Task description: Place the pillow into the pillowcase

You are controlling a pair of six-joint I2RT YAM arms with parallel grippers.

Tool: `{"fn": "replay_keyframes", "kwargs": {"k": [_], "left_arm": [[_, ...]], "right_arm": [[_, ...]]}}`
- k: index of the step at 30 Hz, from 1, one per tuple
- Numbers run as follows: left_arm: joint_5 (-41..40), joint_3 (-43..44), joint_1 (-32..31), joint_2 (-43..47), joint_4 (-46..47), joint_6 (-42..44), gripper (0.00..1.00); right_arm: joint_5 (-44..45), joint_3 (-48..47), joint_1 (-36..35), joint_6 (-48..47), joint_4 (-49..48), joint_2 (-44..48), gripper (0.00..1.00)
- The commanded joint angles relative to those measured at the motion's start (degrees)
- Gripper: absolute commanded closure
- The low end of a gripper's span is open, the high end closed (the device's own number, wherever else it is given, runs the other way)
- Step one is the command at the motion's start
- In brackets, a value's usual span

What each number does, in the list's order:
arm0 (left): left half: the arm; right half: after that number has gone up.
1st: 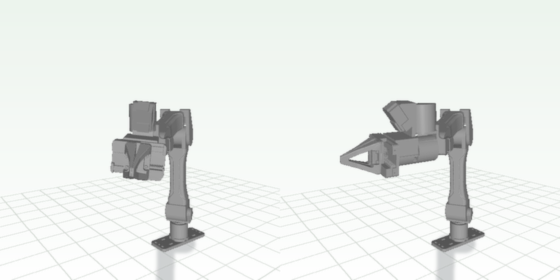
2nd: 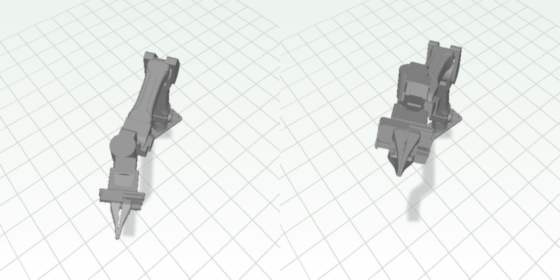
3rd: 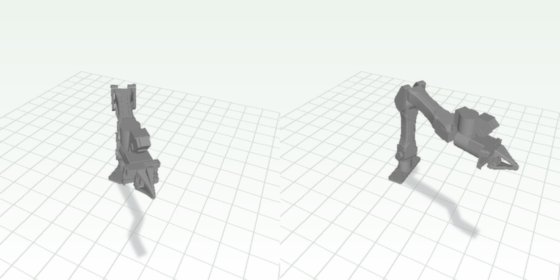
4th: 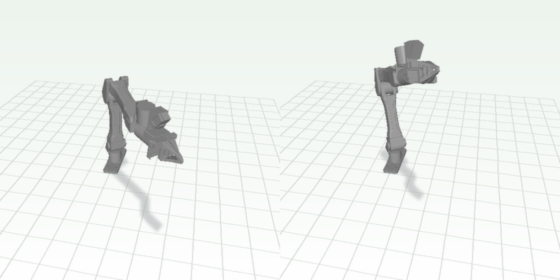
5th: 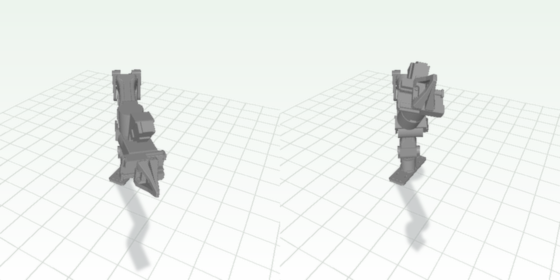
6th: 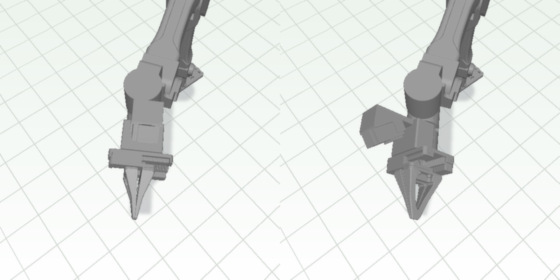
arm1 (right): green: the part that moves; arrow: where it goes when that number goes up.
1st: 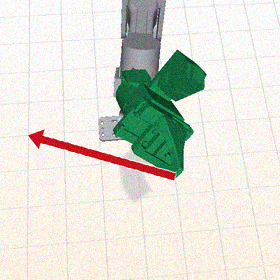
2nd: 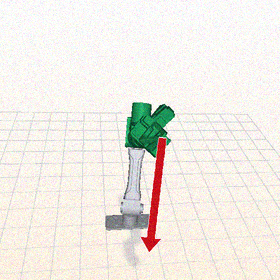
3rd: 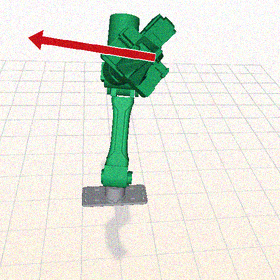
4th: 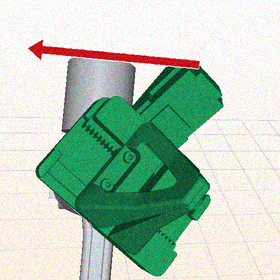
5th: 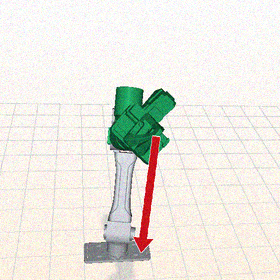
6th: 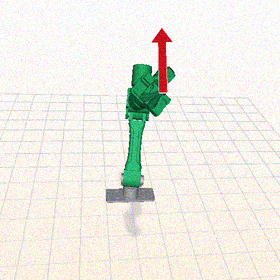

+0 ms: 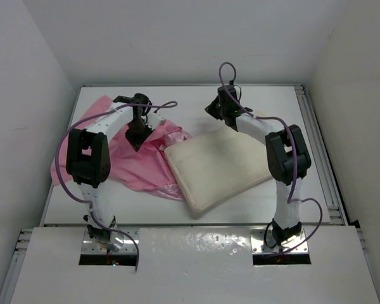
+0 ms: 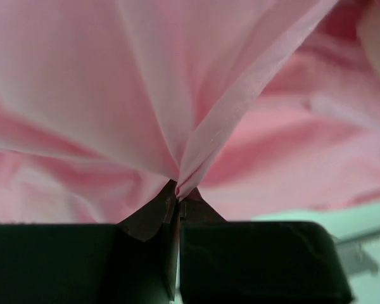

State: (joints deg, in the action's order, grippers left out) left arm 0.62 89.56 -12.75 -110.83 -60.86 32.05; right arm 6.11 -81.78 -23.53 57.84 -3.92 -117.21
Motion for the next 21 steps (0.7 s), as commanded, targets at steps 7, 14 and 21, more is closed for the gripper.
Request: {"fn": "replay_keyframes", "kwargs": {"k": [7,14,21], "left_arm": [[11.06,2.8,-0.43,4.3,-7.96,5.75,1.0],[3.52,4.05,-0.34,2.9,-2.69,-0.41,0.92],[-0.01,5.36,-0.87,2.55,1.78,-4.8,0.67]], "right_arm": [[-9.6,-7.25,3.39,-13.58,5.24,-1.55,0.89],[-19.54,2.84,2.17,-46.12,-0.55,10.5,0.04],[-36.95,-1.19,-0.89,-75.38,19.1,4.63,0.01]]}}
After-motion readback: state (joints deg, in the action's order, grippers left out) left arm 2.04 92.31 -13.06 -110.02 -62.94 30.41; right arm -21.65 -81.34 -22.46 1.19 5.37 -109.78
